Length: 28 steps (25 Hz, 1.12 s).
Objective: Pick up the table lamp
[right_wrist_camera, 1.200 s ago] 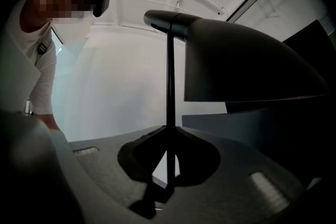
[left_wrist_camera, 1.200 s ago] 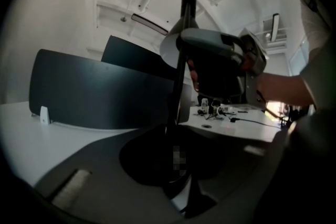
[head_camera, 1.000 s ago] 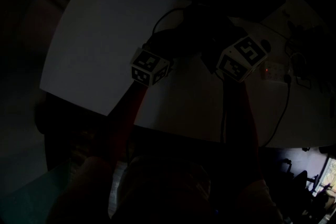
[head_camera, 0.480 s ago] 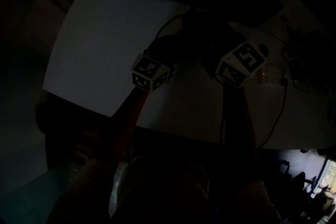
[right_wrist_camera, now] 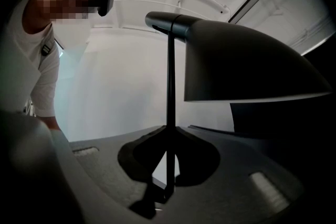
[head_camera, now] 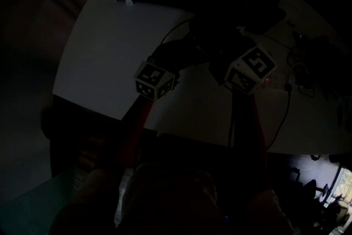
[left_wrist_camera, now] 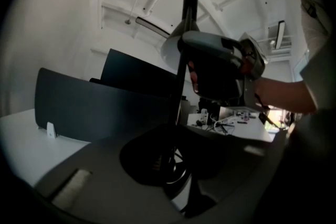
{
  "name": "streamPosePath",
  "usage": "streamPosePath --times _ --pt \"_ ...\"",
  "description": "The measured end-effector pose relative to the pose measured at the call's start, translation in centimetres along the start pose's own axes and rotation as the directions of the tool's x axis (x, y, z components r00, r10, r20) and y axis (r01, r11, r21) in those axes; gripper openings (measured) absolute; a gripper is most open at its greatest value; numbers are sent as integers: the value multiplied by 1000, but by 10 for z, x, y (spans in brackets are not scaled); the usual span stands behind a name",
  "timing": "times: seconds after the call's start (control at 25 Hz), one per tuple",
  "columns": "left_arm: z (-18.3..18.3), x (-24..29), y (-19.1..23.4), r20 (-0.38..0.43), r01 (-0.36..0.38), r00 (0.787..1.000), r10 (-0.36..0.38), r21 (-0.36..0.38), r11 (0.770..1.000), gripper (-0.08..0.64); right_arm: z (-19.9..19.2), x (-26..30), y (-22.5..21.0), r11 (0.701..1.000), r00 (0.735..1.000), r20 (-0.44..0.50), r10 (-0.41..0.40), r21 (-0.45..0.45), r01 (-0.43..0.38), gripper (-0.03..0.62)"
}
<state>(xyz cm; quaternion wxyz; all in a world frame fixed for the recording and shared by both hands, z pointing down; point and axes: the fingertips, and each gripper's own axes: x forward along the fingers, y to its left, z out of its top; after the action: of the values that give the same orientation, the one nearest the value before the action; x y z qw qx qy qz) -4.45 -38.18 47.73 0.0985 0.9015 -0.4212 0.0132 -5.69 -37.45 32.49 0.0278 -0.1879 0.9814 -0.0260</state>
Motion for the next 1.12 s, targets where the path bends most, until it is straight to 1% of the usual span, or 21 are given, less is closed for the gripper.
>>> streamPosePath --times 0.16,0.32,0.44,0.56,0.68,0.76,0.84,1.0,1.12 --pt "26 -4 -9 -3 -2 1000 2 44 999 67 27 -1 6 1000 1000 2 3 -14 -3 32" --pt "45 -8 -15 19 -10 1000 10 23 1000 67 49 -5 12 1000 1000 8 8 -19 -8 32" --pt "57 -12 -21 24 -13 1000 12 41 999 67 62 -9 15 1000 1000 13 9 -16 -8 32" --pt "66 -15 -25 22 -10 1000 9 18 1000 67 71 -11 17 1000 1000 18 7 -10 -6 33" --pt "75 -16 -31 26 -15 1000 14 37 999 67 81 -15 18 1000 1000 25 5 -8 -5 33" --pt "83 -18 -39 22 -8 1000 7 31 999 67 88 -19 22 1000 1000 25 6 -7 -6 34" --pt "86 -21 -44 27 -17 1000 16 38 999 67 95 -23 26 1000 1000 25 11 -9 -11 34" --pt "94 -26 -53 21 -19 1000 19 20 1000 67 108 -27 33 1000 999 25 22 -12 -22 34" --pt "96 -31 -54 20 -43 999 42 16 999 67 115 -28 38 1000 999 30 23 -10 -23 34"
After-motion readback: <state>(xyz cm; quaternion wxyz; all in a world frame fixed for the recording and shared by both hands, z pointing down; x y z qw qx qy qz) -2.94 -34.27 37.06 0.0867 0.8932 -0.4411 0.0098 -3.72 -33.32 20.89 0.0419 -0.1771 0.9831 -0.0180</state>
